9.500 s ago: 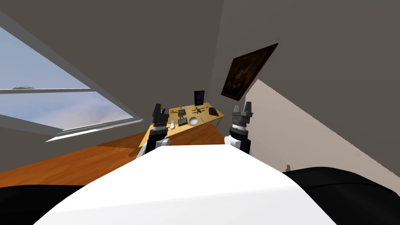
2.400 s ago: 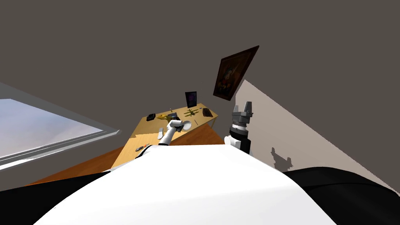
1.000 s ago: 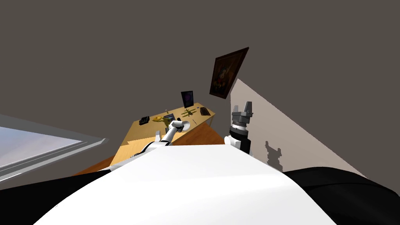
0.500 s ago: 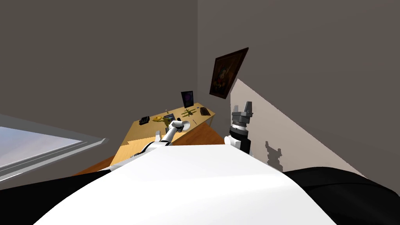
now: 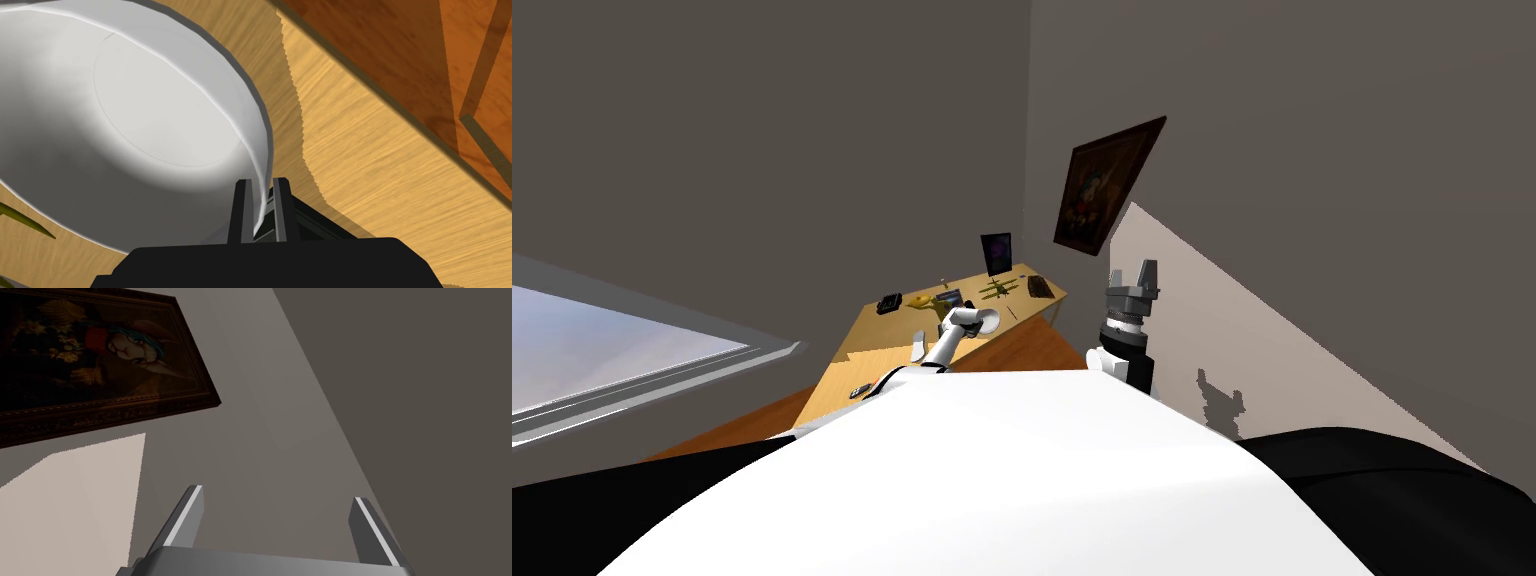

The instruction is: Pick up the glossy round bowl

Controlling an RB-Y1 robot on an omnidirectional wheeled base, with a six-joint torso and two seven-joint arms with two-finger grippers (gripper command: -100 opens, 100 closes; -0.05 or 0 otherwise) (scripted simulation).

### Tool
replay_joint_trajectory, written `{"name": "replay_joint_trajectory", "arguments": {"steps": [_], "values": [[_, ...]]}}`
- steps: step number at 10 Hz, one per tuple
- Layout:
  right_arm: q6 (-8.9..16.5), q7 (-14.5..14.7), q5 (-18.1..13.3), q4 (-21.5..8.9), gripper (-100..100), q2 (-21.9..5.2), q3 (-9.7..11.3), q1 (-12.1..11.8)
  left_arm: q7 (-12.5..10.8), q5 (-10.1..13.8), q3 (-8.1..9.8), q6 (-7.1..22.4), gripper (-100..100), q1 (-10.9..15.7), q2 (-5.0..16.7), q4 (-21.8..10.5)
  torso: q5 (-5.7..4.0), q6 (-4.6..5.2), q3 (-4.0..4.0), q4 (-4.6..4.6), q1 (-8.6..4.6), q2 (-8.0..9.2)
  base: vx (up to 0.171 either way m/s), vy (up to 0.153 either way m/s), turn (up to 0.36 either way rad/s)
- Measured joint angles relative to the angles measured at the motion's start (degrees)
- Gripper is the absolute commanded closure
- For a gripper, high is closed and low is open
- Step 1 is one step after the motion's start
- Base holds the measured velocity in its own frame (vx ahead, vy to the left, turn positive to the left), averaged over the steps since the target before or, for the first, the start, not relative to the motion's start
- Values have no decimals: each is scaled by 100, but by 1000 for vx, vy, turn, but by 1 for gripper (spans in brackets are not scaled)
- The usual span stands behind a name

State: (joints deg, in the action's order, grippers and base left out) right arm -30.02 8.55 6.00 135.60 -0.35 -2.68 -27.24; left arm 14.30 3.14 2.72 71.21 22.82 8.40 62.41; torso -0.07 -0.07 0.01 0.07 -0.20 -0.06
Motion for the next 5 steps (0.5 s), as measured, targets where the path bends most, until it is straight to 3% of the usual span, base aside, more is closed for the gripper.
{"name": "replay_joint_trajectory", "arguments": {"steps": [4,5], "values": [[0,0,0,0,0,0,0,0,204,73,-54,275,100,-155,14,444,-2,2,6,5,1,7,21,-34,72],[0,0,0,0,0,0,0,1,214,74,-56,293,0,-161,14,458,-1,4,9,7,7,11,0,0,0]]}}
